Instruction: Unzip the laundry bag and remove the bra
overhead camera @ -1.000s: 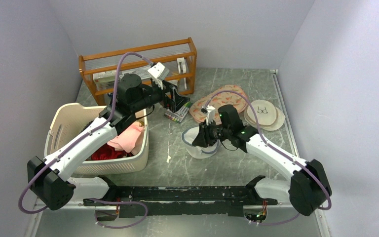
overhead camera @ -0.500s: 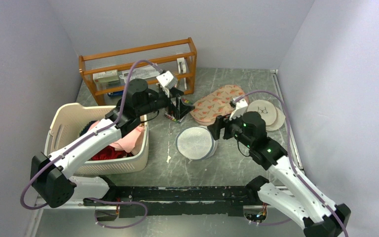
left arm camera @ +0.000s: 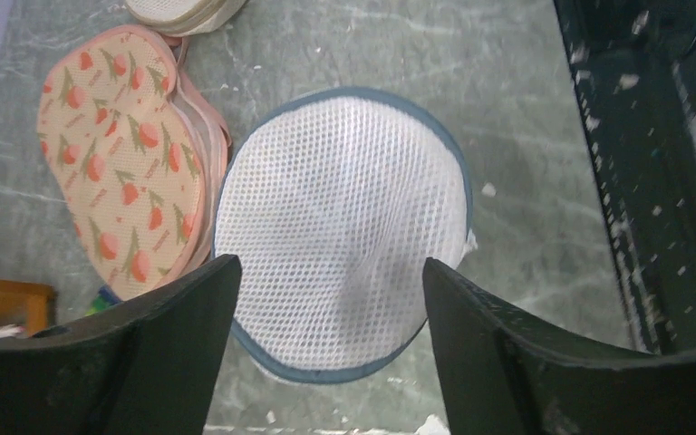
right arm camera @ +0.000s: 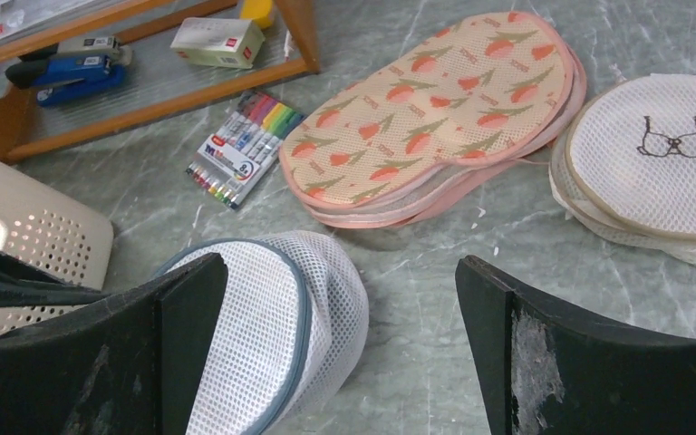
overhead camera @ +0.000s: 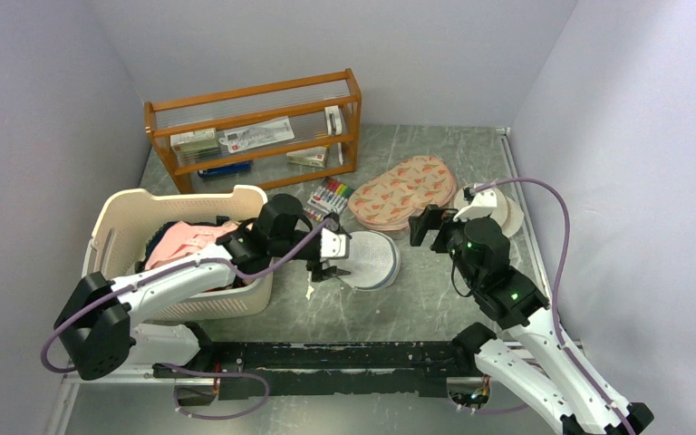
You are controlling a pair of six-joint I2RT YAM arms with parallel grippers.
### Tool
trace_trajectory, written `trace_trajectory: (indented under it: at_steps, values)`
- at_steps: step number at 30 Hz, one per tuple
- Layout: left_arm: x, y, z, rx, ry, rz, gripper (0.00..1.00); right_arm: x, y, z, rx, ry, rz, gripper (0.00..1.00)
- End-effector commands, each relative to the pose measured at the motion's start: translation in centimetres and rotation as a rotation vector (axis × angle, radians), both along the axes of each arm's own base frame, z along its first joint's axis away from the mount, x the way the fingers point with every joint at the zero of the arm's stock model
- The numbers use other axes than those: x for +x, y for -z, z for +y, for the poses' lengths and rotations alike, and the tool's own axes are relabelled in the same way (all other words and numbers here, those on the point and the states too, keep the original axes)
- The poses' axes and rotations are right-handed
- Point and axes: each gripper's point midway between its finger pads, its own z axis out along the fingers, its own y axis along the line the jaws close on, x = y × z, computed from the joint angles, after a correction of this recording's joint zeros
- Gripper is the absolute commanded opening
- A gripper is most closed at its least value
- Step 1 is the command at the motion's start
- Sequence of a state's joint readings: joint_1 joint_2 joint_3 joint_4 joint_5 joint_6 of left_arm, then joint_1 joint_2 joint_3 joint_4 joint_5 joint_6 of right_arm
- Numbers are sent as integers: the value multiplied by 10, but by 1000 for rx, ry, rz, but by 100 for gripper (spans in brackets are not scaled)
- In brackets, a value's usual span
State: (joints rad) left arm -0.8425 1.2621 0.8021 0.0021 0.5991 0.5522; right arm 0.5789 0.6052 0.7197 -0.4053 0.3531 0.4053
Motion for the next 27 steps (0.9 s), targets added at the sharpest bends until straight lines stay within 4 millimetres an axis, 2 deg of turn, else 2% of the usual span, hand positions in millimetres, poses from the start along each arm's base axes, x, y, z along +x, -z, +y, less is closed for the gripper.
trace_trajectory:
  at_steps: [1, 4, 8, 18, 23, 25, 27]
  values:
    - [-6, 9, 5, 52, 105, -201, 79, 0, -11, -1, -35, -21, -35, 100]
    - [-21, 28, -3, 104, 169, -209, 75, -1, -11, 5, -37, -60, -50, 100]
    - [-36, 41, -12, 122, 199, -263, 70, 0, -10, 7, -32, -66, -59, 100]
    - [-37, 60, -13, 182, 198, -273, 63, 0, -13, 10, -46, -90, -54, 100]
    - [-30, 59, -17, 185, 159, -299, 53, -1, -10, 12, -52, -106, -47, 100]
    - [-26, 52, -20, 166, 127, -304, 46, -3, -9, 14, -47, -120, -47, 99]
    - [-19, 38, -25, 138, 81, -293, 32, -5, -9, 17, -44, -139, -49, 99]
